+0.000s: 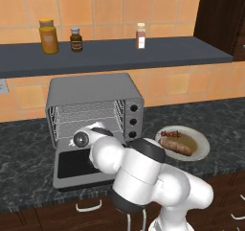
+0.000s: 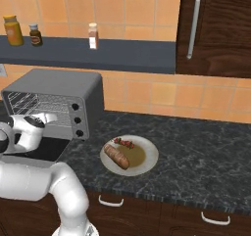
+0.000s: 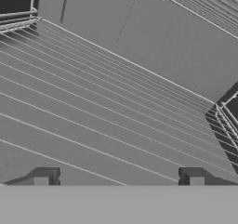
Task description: Pick up the kebab skewer and baguette bread, and place them inside the toaster oven. Close the toaster oven door and start by setting the timer.
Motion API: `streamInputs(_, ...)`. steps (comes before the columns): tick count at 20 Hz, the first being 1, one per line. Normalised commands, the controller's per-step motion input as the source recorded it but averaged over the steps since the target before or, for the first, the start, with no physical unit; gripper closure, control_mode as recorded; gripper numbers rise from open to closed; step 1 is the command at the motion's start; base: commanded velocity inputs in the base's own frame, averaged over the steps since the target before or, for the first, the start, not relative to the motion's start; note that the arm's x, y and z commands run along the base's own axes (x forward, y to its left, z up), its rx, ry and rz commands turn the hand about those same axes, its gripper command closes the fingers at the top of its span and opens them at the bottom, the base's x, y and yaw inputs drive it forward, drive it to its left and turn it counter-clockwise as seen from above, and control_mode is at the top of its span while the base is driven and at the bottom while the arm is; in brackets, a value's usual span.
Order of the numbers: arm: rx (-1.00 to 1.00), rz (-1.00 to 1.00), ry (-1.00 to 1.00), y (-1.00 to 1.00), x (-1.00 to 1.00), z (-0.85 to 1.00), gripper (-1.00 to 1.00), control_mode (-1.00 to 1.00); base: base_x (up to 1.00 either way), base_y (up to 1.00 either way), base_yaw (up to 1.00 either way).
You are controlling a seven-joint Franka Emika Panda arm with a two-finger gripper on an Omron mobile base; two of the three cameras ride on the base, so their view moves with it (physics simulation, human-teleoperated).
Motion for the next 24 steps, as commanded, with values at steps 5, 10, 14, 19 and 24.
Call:
streamInputs(5, 0.00, 0.00, -0.01, 0.00, 0.20, -0.02, 1.00, -1.00, 0.00, 0.00, 0.00)
streamInputs(10, 0.01, 0.00, 0.00, 0.00, 0.05, 0.00, 1.00, -1.00, 0.00, 0.00, 0.00)
streamInputs(14, 0.04, -0.06, 0.00, 0.00, 0.00, 0.00, 1.00, -1.00, 0.00, 0.00, 0.00)
streamInputs(19, 0.10, -0.13, 0.00, 0.00, -0.07, 0.00, 1.00, -1.00, 0.00, 0.00, 0.00)
streamInputs(24, 0.11, -0.17, 0.00, 0.00, -0.18, 0.02, 1.00, -1.00, 0.00, 0.00, 0.00)
